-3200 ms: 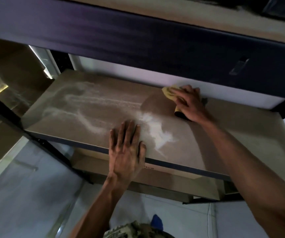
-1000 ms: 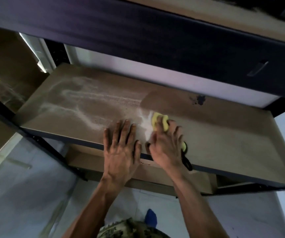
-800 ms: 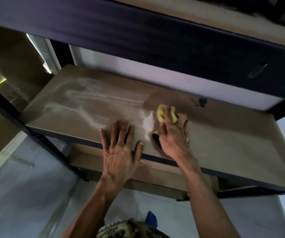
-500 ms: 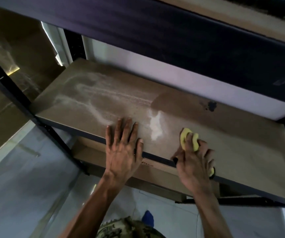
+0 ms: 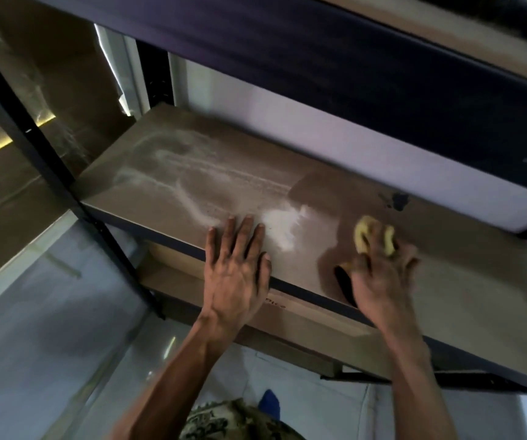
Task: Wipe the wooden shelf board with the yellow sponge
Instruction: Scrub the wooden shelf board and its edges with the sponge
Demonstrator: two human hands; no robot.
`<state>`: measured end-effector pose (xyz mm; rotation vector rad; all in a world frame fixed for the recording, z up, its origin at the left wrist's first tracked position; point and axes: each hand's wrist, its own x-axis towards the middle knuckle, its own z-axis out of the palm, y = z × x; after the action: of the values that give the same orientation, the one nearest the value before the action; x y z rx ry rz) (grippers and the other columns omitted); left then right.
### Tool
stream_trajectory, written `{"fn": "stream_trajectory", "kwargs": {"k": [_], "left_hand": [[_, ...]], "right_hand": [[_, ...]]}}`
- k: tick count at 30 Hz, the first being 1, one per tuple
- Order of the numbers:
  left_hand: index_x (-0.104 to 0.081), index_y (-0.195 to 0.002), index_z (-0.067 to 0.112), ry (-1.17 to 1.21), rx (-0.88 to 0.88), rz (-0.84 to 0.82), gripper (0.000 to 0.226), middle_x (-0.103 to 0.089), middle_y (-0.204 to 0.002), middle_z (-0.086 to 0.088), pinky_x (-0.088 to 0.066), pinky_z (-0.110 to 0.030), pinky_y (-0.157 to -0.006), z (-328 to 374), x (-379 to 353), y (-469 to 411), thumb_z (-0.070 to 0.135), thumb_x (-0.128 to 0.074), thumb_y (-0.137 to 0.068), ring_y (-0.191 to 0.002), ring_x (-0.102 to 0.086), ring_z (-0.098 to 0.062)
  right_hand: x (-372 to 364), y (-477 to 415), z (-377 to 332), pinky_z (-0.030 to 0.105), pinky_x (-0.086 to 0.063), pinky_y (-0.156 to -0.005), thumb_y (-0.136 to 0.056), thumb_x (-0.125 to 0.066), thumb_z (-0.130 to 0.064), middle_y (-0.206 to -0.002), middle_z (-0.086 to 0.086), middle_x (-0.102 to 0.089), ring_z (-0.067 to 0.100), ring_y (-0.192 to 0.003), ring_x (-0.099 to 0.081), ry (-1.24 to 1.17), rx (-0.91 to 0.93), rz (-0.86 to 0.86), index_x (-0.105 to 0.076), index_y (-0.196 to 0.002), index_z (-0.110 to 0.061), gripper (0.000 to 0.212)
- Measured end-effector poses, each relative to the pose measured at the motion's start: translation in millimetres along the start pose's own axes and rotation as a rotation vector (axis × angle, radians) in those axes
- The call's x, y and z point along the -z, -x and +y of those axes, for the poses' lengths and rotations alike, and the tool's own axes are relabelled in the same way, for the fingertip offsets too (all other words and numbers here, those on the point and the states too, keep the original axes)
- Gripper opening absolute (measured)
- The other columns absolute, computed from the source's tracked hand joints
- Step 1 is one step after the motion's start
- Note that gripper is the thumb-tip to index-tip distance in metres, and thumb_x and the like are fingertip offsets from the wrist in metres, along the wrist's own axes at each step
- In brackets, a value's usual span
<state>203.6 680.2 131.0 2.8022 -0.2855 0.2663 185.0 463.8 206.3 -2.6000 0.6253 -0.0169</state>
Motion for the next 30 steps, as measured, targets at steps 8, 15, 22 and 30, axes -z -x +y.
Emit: {"fn": "stream_trajectory", "kwargs": {"k": [8,15,22,30], "left_hand": [[-0.035,-0.153,0.02,-0.011,-0.005,0.016,0.057,-0.027,-0.163,-0.003,-0.011,-0.055,-0.123,3,-1,-1,0.045,-0.024,-0.103,-0.154,-0.009,-0.026],[-0.028,-0.155,0.023,-0.015,-0.007,-0.008,0.058,-0.021,-0.165,-0.001,-0.006,-0.053,-0.124,0,-2,-1,0.047,-0.022,-0.103,-0.155,-0.004,-0.024],[-0.022,-0.157,0.023,-0.017,-0.004,-0.021,0.061,-0.011,-0.167,0.0,0.007,-0.049,-0.124,1,1,-1,0.049,-0.016,-0.102,-0.155,0.004,-0.023],[-0.037,-0.152,0.02,-0.016,-0.012,0.03,0.056,-0.029,-0.162,-0.005,-0.012,-0.055,-0.123,2,0,-1,0.044,-0.03,-0.102,-0.154,-0.013,-0.025]], "right_hand": [[-52,16,-41,0.058,-0.016,-0.114,-0.093,-0.053,-0.033,-0.154,0.012,-0.015,0.042,-0.137,-0.022,0.111,0.06,-0.078,-0.002,-0.154,-0.032,0.08],[-35,-31,-67,0.045,-0.022,-0.108,-0.099,-0.045,-0.042,-0.153,0.003,-0.014,0.029,-0.131,-0.023,0.016,0.196,-0.067,-0.01,-0.153,-0.04,0.064],[-8,-73,9,0.052,-0.014,-0.115,-0.095,-0.049,-0.027,-0.156,0.024,-0.018,0.045,-0.144,-0.013,0.107,-0.183,0.08,-0.035,-0.149,-0.018,0.056],[-63,-44,-60,0.04,-0.029,-0.104,-0.101,-0.038,-0.04,-0.145,0.003,-0.027,0.025,-0.12,-0.029,0.217,0.486,-0.04,-0.024,-0.154,-0.032,0.056]]}}
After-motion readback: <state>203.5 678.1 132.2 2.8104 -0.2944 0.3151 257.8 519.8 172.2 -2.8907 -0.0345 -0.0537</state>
